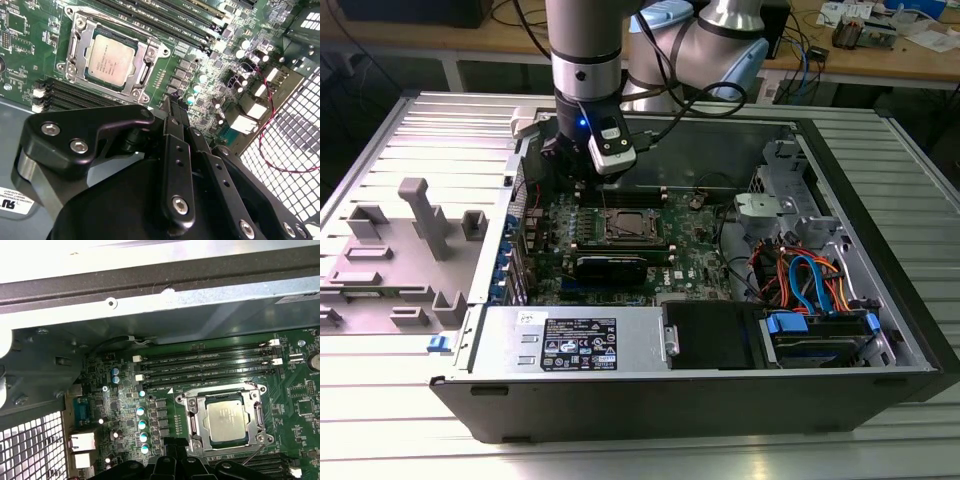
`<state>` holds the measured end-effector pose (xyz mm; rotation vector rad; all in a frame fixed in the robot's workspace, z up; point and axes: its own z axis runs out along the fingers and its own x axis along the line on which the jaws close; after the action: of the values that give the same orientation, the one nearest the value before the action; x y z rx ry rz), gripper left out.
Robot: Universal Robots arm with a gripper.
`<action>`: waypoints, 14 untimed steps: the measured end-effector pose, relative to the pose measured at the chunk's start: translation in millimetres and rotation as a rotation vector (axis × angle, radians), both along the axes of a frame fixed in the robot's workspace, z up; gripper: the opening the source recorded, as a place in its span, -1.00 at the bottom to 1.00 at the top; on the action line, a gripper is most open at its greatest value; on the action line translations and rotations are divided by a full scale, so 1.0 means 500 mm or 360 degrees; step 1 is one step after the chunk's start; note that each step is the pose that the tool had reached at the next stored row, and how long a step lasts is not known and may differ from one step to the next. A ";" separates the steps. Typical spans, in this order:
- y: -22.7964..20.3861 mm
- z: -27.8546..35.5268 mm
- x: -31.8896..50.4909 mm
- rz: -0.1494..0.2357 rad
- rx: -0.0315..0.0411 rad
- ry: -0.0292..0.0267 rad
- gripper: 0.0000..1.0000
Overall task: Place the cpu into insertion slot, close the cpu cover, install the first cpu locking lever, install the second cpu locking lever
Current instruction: 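Install the first cpu locking lever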
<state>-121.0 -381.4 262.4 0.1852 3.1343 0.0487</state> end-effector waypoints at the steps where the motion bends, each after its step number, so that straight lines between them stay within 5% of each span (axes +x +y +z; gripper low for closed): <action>1: 0.0023 0.000 0.000 0.0001 0.0000 -0.00004 -0.79; 6: 0.0195 0.000 -0.001 0.0018 0.0000 -0.00071 -0.79; 9: 0.0272 0.000 -0.006 0.0018 0.0000 -0.00308 -0.79; 11: 0.0313 0.000 -0.008 0.0024 0.0000 -0.00375 -0.79; 14: 0.0377 -0.004 -0.008 0.0145 0.0001 -0.00377 -0.79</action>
<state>-125.2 -362.6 260.5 0.0414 3.1173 0.0517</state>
